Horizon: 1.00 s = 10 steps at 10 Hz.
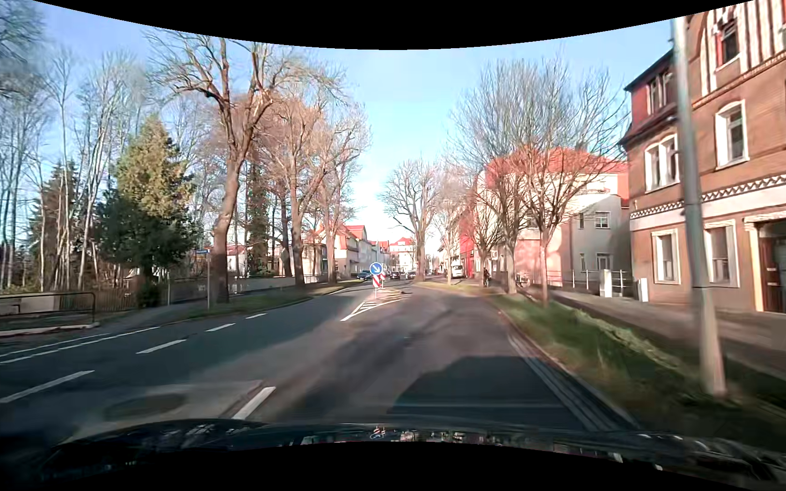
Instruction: Follow the waypoints while adhering to traffic rules and regulations
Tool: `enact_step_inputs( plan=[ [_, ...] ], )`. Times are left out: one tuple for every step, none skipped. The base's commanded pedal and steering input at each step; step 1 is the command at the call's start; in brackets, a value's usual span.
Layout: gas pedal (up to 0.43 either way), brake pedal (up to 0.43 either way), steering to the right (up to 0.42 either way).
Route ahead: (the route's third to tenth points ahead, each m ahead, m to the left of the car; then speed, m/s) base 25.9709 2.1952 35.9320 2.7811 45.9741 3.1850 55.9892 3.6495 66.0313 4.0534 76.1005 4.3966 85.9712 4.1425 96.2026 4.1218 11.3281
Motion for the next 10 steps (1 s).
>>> enact_step_inputs(
  plan=[
    [0.067, 0.0, 0.041],
    [0.067, 0.0, 0.042],
    [0.067, 0.0, 0.042],
    [0.067, 0.0, 0.042],
    [0.067, 0.0, 0.041],
    [0.067, 0.0, 0.037],
    [0.067, 0.0, 0.032],
    [0.067, 0.0, 0.026],
    [0.067, 0.0, 0.015],
    [0.067, 0.0, 0.005]
  ],
)
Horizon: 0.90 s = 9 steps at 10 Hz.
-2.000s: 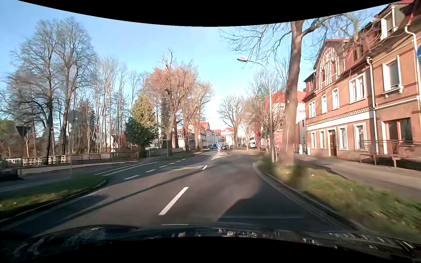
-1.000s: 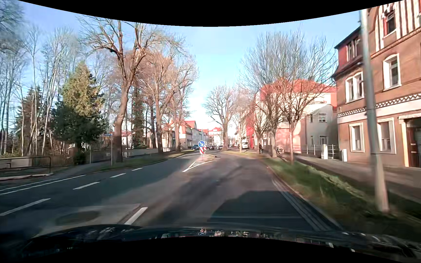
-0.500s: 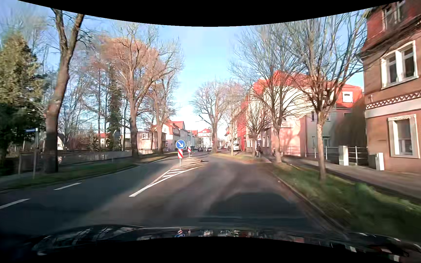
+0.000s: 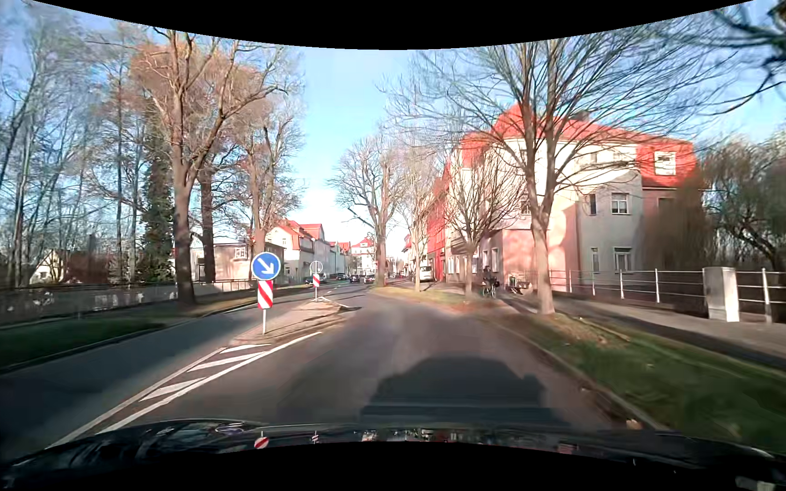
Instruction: Follow the waypoints while adhering to traffic rules and regulations
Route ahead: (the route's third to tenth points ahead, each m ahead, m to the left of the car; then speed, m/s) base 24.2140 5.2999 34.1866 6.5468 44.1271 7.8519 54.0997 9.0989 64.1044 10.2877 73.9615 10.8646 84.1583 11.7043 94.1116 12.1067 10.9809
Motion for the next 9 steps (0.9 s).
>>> enact_step_inputs(
  plan=[
    [0.067, 0.0, -0.002],
    [0.067, 0.0, -0.008],
    [0.067, 0.0, -0.019],
    [0.067, 0.0, -0.03],
    [0.067, 0.0, -0.039],
    [0.067, 0.0, -0.044],
    [0.067, 0.0, -0.055],
    [0.067, 0.0, -0.064],
    [0.067, 0.0, -0.07]
  ],
)
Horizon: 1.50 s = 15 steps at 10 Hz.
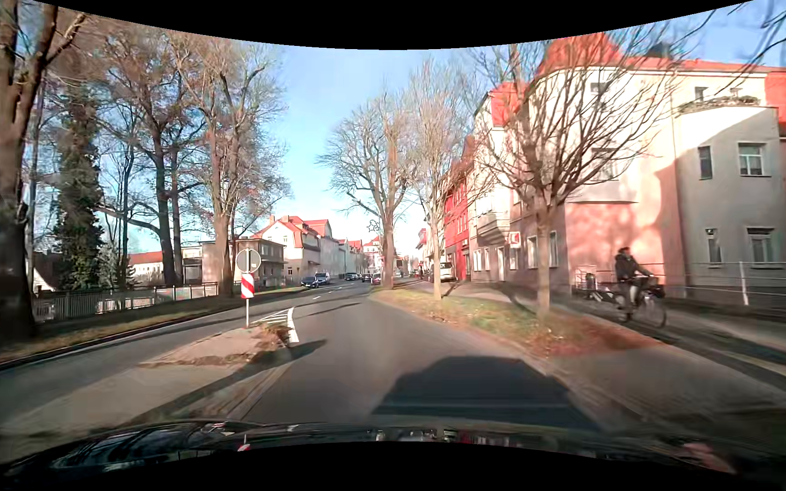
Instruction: Follow the waypoints while adhering to traffic rules and regulations
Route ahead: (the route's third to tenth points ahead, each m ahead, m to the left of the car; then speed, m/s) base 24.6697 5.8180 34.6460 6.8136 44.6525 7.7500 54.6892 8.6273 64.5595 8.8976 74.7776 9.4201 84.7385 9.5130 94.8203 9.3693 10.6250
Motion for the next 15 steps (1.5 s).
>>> enact_step_inputs(
  plan=[
    [0.079, 0.0, -0.075],
    [0.079, 0.0, -0.08],
    [0.098, 0.0, -0.082],
    [0.098, 0.0, -0.082],
    [0.11, 0.0, -0.081],
    [0.11, 0.0, -0.082],
    [0.118, 0.0, -0.08],
    [0.118, 0.0, -0.08],
    [0.118, 0.0, -0.077],
    [0.13, 0.0, -0.07],
    [0.13, 0.0, -0.058],
    [0.13, 0.0, -0.048],
    [0.13, 0.0, -0.036],
    [0.13, 0.0, -0.025],
    [0.13, 0.0, -0.012]
  ],
)
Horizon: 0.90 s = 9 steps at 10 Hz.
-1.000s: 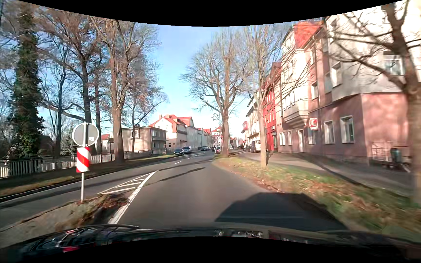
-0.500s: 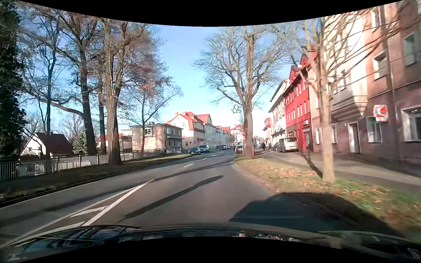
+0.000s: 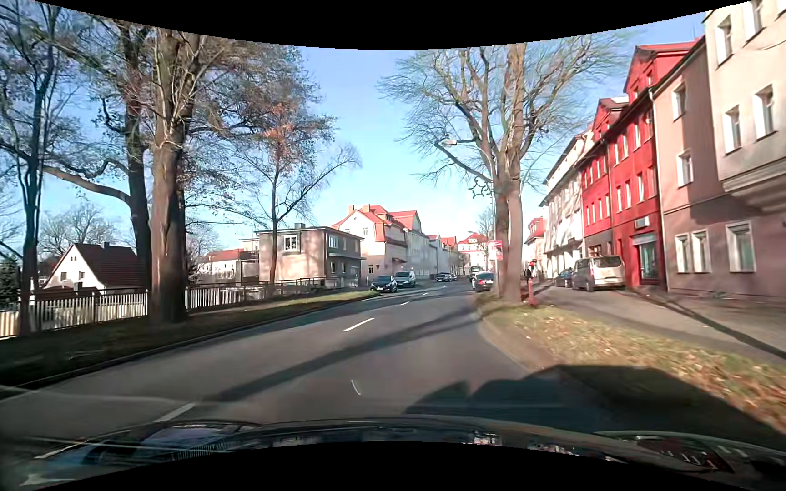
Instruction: Follow the waypoints while adhering to traffic rules and regulations
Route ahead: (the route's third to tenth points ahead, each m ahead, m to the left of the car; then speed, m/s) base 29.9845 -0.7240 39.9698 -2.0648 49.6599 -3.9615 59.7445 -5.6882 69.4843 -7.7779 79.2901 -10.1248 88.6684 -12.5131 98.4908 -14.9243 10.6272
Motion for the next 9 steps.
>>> enact_step_inputs(
  plan=[
    [0.13, 0.0, -0.002],
    [0.13, 0.0, 0.004],
    [0.13, 0.0, 0.009],
    [0.13, 0.0, 0.018],
    [0.13, 0.0, 0.024],
    [0.13, 0.0, 0.028],
    [0.13, 0.0, 0.03],
    [0.13, 0.0, 0.031],
    [0.138, 0.0, 0.032]
  ],
)
